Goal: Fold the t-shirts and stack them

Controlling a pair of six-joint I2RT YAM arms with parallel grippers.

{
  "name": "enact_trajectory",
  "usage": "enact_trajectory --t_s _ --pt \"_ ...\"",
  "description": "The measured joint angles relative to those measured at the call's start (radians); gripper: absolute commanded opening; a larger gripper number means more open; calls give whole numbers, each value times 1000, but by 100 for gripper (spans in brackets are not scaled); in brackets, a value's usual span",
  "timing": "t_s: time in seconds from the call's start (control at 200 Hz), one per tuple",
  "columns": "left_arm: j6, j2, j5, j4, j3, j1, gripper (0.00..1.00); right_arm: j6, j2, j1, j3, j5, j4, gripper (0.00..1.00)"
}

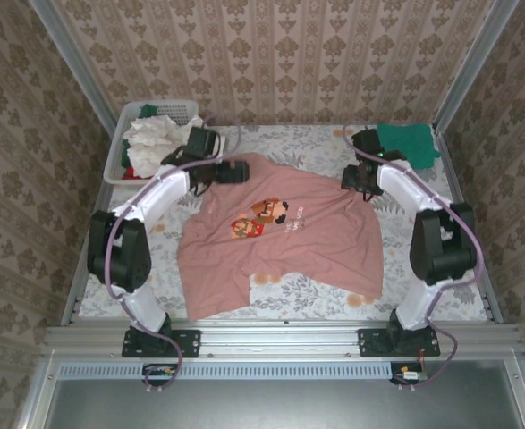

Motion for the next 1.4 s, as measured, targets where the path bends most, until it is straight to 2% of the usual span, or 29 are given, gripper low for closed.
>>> enact_trajectory --t_s 0.075,0.14,0.17,0.255,0.325,0.395,0.465,0.54,0.58,0.615,0.715,0.77,0.95,1.005,1.085,1.175,1.25,1.3,1.395 --pt "31 101 -36 12 148 -1 100 8 -92 58 -64 3 16 68" --pt "48 179 -62 -6 207 0 94 22 -135 89 -100 -2 37 68" --pt "59 252 -70 -114 324 0 93 37 -163 103 -156 -14 109 67" --pt "82 532 -91 -130 677 0 92 82 -224 173 -302 -58 169 67" --pt "95 705 -106 -181 877 0 94 112 -222 237 -378 -97 200 67" --pt "104 827 -117 -228 1000 0 94 137 -216 282 -433 -127 225 67" --pt "108 896 -126 -260 1047 0 93 156 -216 296 -469 -144 245 67" --pt "110 921 -138 -267 1047 0 83 166 -216 296 -491 -151 267 67" --pt "105 916 -131 -268 1047 3 75 170 -216 296 -502 -152 280 67" --pt "100 912 -123 -265 1047 5 62 175 -216 296 -510 -152 287 67" --pt "99 900 -96 -263 1024 7 34 182 -216 296 -525 -153 294 67" --pt "105 887 -80 -258 991 8 23 184 -216 296 -529 -156 299 67" --pt "104 750 0 -238 839 12 0 185 -214 296 -531 -161 317 67" --pt "113 690 25 -223 792 14 1 185 -214 296 -534 -160 320 67" --pt "118 575 34 -187 705 12 11 185 -214 296 -542 -160 319 67" --pt "137 401 0 -112 528 -3 20 185 -214 296 -549 -160 320 67" --pt "159 230 -51 -22 313 -50 22 188 -214 296 -554 -161 320 67" --pt "157 127 -72 48 154 -98 29 190 -214 296 -563 -160 324 67" --pt "115 13 -47 136 -101 -195 32 194 -214 296 -581 -159 323 67"
